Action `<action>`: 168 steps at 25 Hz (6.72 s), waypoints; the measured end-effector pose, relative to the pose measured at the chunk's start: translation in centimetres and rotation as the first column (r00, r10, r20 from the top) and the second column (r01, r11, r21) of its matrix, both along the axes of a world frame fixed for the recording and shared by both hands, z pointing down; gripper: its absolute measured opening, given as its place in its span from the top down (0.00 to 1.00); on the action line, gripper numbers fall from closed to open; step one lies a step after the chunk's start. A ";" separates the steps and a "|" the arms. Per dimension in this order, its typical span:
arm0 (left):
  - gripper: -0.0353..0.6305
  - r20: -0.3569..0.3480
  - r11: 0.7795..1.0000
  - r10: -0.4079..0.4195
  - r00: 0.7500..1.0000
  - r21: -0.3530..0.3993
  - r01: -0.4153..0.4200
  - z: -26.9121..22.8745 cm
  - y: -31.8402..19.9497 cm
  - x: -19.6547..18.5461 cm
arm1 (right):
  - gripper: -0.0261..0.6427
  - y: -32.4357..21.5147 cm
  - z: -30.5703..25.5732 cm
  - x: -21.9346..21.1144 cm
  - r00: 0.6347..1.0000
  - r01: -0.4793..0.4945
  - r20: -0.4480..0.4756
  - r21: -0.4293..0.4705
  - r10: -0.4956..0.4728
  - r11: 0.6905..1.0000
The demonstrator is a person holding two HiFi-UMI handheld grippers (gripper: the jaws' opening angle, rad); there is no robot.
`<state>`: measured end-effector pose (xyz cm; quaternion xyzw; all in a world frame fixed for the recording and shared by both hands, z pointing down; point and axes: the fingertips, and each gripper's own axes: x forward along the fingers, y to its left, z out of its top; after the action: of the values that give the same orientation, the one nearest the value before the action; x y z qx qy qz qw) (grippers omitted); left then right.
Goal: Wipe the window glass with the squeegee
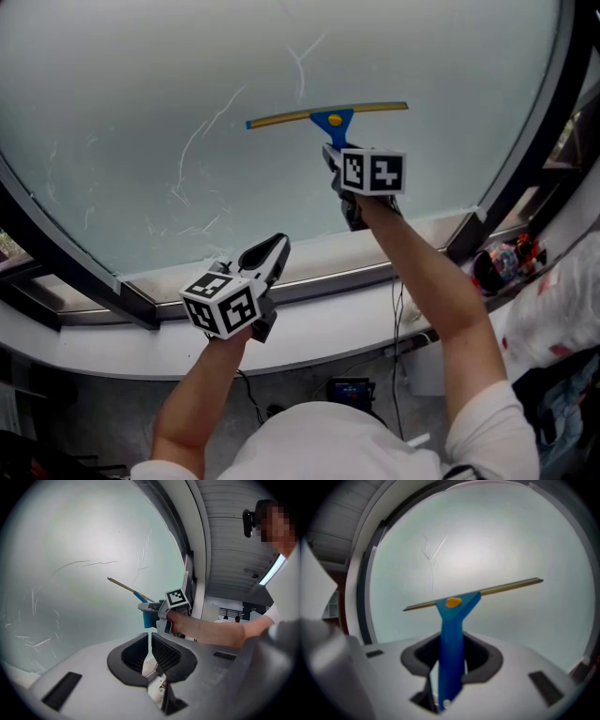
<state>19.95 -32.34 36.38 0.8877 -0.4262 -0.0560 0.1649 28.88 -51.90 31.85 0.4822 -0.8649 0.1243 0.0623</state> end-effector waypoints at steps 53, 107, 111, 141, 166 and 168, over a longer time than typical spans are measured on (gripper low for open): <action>0.88 0.003 0.983 -0.059 0.998 -0.175 0.059 8.8 -0.7 -1.9 | 0.75 0.0 18.0 -2.4 0.994 0.039 -0.087 -0.236 -0.061 0.971; 0.88 0.006 0.934 -0.051 0.999 -0.354 0.050 18.3 -0.2 -1.6 | 0.75 2.2 36.3 -2.6 0.973 0.008 -0.203 -0.440 -0.108 0.898; 0.88 0.010 0.930 -0.052 0.999 -0.363 0.053 18.7 -0.2 -1.7 | 0.75 2.4 37.4 -2.7 0.976 0.006 -0.192 -0.458 -0.105 0.889; 0.88 0.028 0.904 -0.055 0.998 -0.422 0.062 21.8 0.1 -1.9 | 0.75 3.2 45.6 -2.3 0.960 -0.026 -0.249 -0.535 -0.128 0.844; 0.88 0.022 0.893 -0.055 0.998 -0.447 0.059 23.1 1.9 -2.1 | 0.75 5.8 48.9 -0.7 0.957 -0.029 -0.249 -0.595 -0.150 0.803; 0.88 0.021 0.893 -0.054 0.998 -0.446 0.057 23.1 2.2 -2.1 | 0.75 6.4 49.0 -0.6 0.963 -0.029 -0.230 -0.605 -0.140 0.796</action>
<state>17.81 -30.15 59.44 0.8139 -0.4535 0.0422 0.3607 28.25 -45.52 80.88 0.4234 -0.7779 0.3260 0.3306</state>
